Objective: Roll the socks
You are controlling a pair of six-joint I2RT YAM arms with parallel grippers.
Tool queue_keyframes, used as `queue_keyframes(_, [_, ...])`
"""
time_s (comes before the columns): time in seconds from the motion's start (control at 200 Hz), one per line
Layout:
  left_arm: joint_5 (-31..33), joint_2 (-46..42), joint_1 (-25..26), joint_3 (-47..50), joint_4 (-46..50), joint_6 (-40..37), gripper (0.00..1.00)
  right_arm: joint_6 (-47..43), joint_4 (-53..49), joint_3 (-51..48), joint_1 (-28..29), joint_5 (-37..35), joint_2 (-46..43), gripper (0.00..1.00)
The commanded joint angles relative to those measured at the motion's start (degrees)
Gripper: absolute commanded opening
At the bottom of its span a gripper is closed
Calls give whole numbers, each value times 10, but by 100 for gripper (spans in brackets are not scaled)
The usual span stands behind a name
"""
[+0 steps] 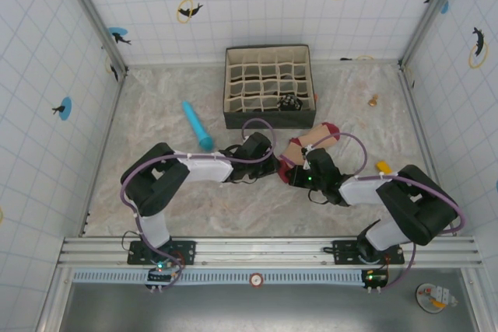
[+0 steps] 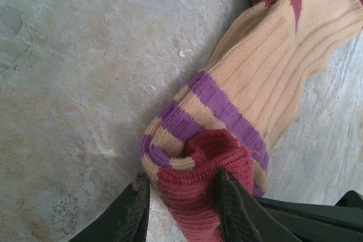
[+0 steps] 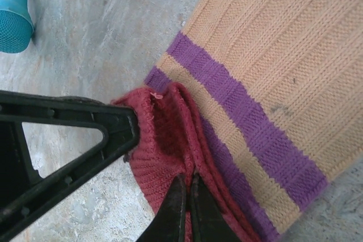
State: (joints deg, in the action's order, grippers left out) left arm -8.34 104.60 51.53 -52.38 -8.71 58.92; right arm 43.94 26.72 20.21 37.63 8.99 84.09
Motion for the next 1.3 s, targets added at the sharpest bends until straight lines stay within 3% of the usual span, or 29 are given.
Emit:
queue_keyframes(0.0, [19, -3, 8, 15, -20, 15, 40, 5, -38, -20, -7, -2, 13, 0])
queue_keyframes(0.085, [39, -10, 15, 26, -22, 23, 56, 6, -36, -21, -8, 1, 14, 0])
queue_keyframes(0.23, [49, -9, 21, 40, -37, 36, 57, 8, -32, -24, -9, 3, 14, 0])
queue_keyframes(0.415, [57, 8, 20, 39, -33, 53, 41, 10, -34, -26, -11, 5, 9, 0])
queue_keyframes(0.591, [62, 22, 21, 34, -37, 53, 36, 7, -32, -26, -13, 11, 10, 0])
queue_keyframes(0.891, [74, 38, 20, 7, -13, 45, 15, -48, -41, -9, -16, 25, -5, 0])
queue_keyframes(0.951, [78, 33, 20, 5, 1, 42, 10, -71, -64, 2, -15, 22, -15, 4])
queue_keyframes(1.006, [82, 27, 19, -1, 20, 38, 0, -95, -85, 12, -15, 22, -29, 9])
queue_keyframes(1.291, [58, -15, -4, -27, 130, 30, 0, -218, -182, 50, 11, -3, -145, 44])
